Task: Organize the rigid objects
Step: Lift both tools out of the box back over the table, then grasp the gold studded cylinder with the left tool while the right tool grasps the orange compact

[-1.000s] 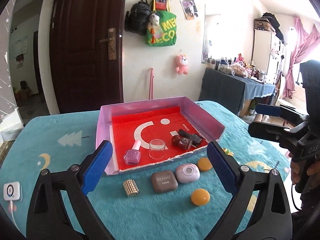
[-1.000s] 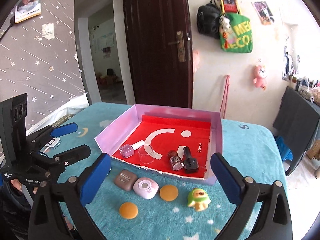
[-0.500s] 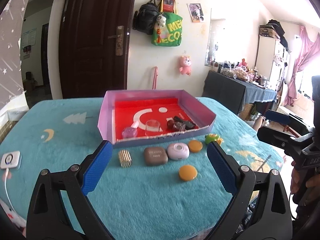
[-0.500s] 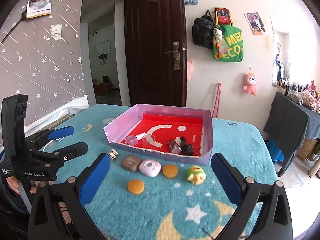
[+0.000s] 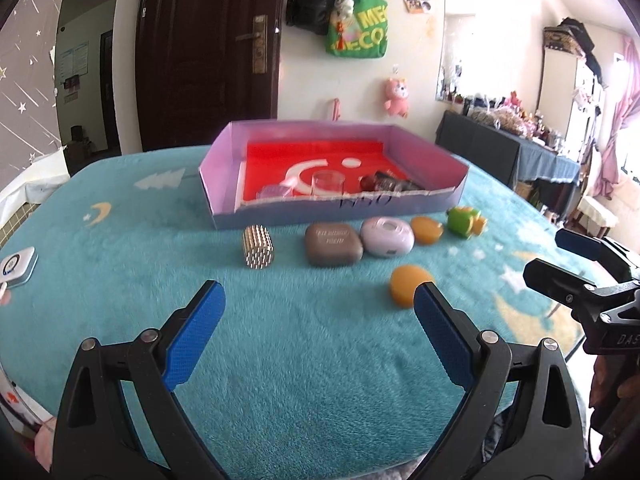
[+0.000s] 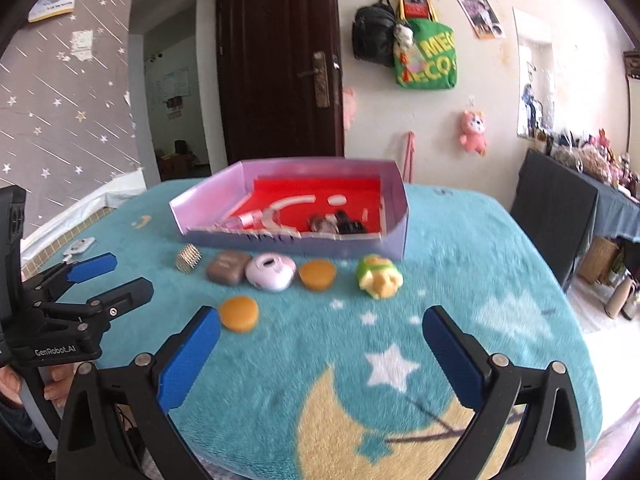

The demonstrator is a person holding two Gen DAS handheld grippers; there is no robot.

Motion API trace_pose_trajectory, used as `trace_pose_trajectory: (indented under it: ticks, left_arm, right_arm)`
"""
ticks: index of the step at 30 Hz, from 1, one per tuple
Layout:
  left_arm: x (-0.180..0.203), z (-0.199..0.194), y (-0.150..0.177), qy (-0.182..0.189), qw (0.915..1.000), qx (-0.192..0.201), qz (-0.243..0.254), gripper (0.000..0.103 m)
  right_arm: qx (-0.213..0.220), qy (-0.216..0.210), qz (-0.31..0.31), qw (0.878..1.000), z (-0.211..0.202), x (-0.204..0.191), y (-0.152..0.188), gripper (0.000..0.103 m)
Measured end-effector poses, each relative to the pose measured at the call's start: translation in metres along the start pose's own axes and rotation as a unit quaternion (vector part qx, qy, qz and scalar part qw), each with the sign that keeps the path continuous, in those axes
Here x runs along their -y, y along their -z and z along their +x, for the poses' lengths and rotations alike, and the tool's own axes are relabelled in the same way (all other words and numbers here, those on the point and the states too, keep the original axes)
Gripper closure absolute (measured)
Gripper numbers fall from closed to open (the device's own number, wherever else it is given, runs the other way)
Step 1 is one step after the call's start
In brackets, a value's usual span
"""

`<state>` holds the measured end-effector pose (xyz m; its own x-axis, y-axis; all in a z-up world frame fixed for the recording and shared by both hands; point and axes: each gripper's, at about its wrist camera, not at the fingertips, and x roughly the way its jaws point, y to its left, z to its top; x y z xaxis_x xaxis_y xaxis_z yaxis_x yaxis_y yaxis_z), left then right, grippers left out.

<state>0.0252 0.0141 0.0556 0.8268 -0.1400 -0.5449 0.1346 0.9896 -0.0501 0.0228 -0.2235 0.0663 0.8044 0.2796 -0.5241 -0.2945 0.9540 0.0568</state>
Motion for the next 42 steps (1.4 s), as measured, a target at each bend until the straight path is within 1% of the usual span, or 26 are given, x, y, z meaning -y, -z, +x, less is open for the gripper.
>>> trace_pose_trajectory:
  ticks: [8, 14, 20, 26, 29, 32, 34, 36, 37, 40, 42]
  left_arm:
    - [-0.004, 0.019, 0.01, -0.004, 0.9997, -0.021, -0.008, 0.006]
    - [-0.007, 0.025, 0.011, -0.006, 0.9995, -0.028, -0.014, 0.006]
    - [-0.018, 0.031, 0.003, -0.017, 0.9989, -0.039, -0.018, 0.006]
    - [-0.031, 0.044, -0.013, -0.044, 0.9974, -0.054, -0.016, 0.007]
    - [-0.041, 0.053, -0.021, -0.054, 0.996, -0.068, -0.022, 0.007]
    - [-0.048, 0.065, -0.029, -0.052, 0.9948, -0.082, -0.031, 0.007]
    - [-0.052, 0.069, -0.034, -0.05, 0.9943, -0.088, -0.035, 0.009]
    - [-0.053, 0.074, -0.038, -0.05, 0.9941, -0.092, -0.029, 0.018]
    - [-0.053, 0.076, -0.04, -0.051, 0.9938, -0.096, -0.024, 0.02]
    - [-0.053, 0.085, -0.045, -0.048, 0.9928, -0.108, -0.017, 0.031]
    - [-0.053, 0.092, -0.047, -0.044, 0.992, -0.118, -0.016, 0.042]
  right_arm:
    - [-0.016, 0.014, 0.005, 1.0, 0.022, 0.001, 0.02, 0.0]
    - [-0.029, 0.013, 0.011, 0.999, 0.034, 0.002, 0.023, 0.0]
    - [-0.038, 0.006, 0.013, 0.999, 0.042, 0.0, 0.023, 0.0]
    - [-0.053, -0.02, 0.013, 0.998, 0.057, -0.01, 0.016, 0.0]
    - [-0.064, -0.04, 0.008, 0.997, 0.067, -0.02, 0.011, 0.0]
    - [-0.081, -0.055, 0.001, 0.995, 0.078, -0.029, 0.007, 0.0]
    - [-0.09, -0.061, -0.005, 0.994, 0.084, -0.034, 0.005, 0.003]
    - [-0.103, -0.059, -0.016, 0.993, 0.091, -0.04, 0.003, 0.011]
    - [-0.109, -0.061, -0.021, 0.992, 0.094, -0.042, 0.002, 0.012]
    - [-0.12, -0.065, -0.028, 0.99, 0.102, -0.047, -0.001, 0.018]
    - [-0.127, -0.066, -0.036, 0.989, 0.106, -0.051, -0.002, 0.023]
